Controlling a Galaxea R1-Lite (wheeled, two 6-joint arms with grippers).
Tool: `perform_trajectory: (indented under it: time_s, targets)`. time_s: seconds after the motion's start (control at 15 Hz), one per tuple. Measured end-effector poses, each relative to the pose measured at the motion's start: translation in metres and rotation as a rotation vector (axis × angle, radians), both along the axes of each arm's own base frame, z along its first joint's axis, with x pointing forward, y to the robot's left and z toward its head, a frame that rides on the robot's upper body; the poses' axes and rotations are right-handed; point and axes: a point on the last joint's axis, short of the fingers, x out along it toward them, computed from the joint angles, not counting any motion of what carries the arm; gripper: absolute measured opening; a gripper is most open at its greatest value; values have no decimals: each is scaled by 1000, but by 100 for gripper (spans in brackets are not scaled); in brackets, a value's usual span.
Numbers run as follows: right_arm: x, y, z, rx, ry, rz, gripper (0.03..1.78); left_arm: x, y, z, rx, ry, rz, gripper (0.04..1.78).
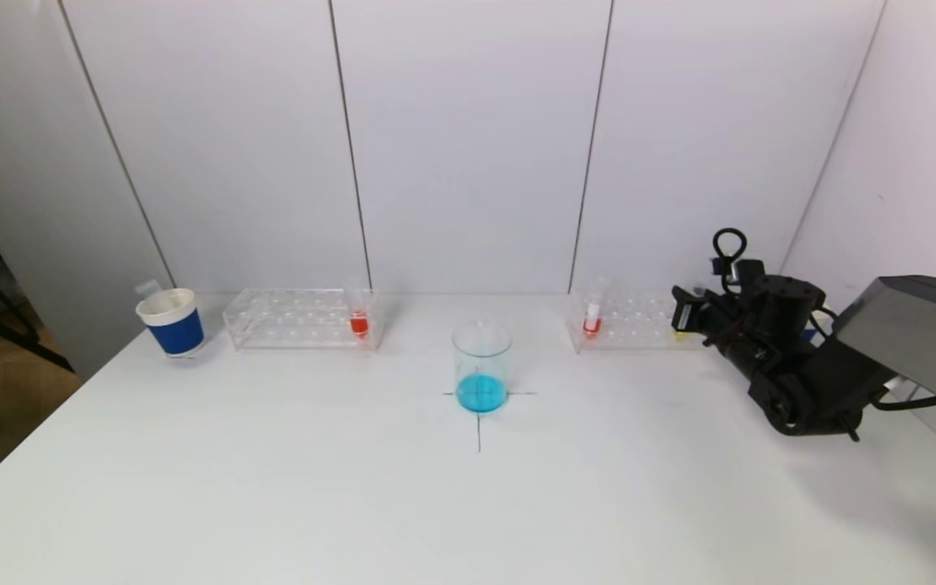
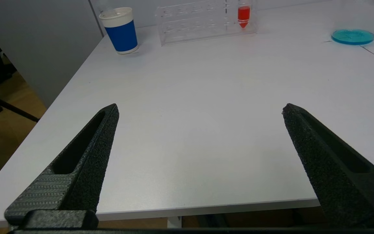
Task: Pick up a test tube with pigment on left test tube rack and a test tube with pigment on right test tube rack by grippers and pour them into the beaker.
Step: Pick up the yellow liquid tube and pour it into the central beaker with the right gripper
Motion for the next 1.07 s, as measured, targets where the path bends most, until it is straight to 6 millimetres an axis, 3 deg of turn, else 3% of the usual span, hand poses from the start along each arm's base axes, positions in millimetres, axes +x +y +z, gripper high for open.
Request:
perform_trajectory:
  time_s: [0.47,1.07]
  targets:
    - [-4,0,13,0,-13,-1,50,0,0,0,0,0,0,176]
    - [-13,0,65,-17,-38,-2,50,0,0,0,0,0,0,176]
